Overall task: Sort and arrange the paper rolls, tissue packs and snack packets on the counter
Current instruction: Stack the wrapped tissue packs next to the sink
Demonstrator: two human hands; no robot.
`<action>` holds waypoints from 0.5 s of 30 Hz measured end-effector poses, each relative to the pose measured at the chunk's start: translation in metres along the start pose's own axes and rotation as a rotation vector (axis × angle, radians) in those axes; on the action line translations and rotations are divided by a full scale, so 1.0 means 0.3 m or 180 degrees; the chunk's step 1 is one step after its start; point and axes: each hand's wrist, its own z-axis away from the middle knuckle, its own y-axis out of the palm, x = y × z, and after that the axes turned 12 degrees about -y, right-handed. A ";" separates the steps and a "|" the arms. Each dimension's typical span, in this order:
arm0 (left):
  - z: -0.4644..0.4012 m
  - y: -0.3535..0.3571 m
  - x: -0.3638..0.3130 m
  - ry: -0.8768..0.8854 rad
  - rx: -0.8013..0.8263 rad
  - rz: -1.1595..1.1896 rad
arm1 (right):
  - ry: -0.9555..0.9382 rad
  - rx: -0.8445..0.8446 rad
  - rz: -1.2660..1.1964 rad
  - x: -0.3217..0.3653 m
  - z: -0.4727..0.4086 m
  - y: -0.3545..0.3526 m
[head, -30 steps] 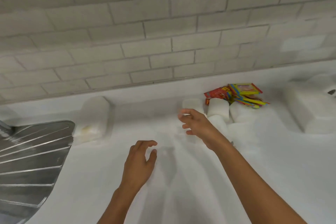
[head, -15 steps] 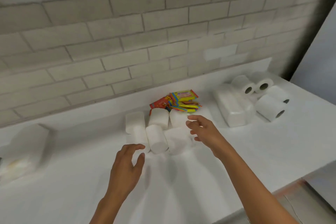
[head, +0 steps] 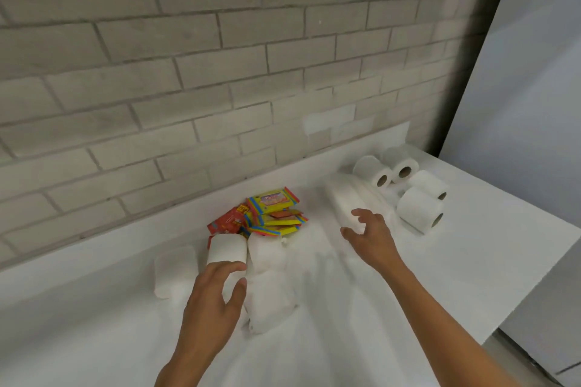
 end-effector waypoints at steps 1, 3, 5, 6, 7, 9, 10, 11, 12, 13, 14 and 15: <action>-0.017 0.009 -0.005 -0.0002 0.0015 -0.0010 | 0.0015 0.0004 0.0223 -0.017 -0.031 0.007; -0.044 0.021 -0.013 0.0007 0.0043 -0.0048 | 0.0051 0.0018 0.0672 -0.045 -0.089 0.023; -0.069 0.029 -0.010 0.0016 0.0041 -0.0062 | 0.0160 0.0106 0.1010 -0.064 -0.137 0.042; -0.079 0.032 -0.006 0.0024 0.0038 -0.0048 | 0.0225 0.0148 0.1154 -0.074 -0.156 0.052; -0.089 0.037 -0.003 0.0040 0.0029 -0.0044 | 0.0290 0.0175 0.1323 -0.084 -0.175 0.058; -0.105 0.053 0.001 0.0055 -0.0007 -0.0066 | 0.0404 0.0210 0.1702 -0.104 -0.214 0.063; -0.112 0.061 0.001 0.0031 -0.0027 -0.0082 | 0.0432 0.0231 0.1883 -0.114 -0.228 0.064; -0.116 0.070 0.000 -0.0012 -0.0054 -0.0110 | 0.0430 0.0251 0.2048 -0.124 -0.240 0.064; -0.120 0.079 0.000 -0.0060 -0.0082 -0.0137 | 0.0402 0.0264 0.2189 -0.135 -0.249 0.066; -0.123 0.087 -0.002 -0.0101 -0.0104 -0.0154 | 0.0367 0.0270 0.2292 -0.146 -0.254 0.068; -0.125 0.095 -0.007 -0.0138 -0.0127 -0.0156 | 0.0326 0.0277 0.2360 -0.158 -0.259 0.069; -0.127 0.104 -0.016 -0.0168 -0.0152 -0.0155 | 0.0290 0.0285 0.2399 -0.170 -0.265 0.070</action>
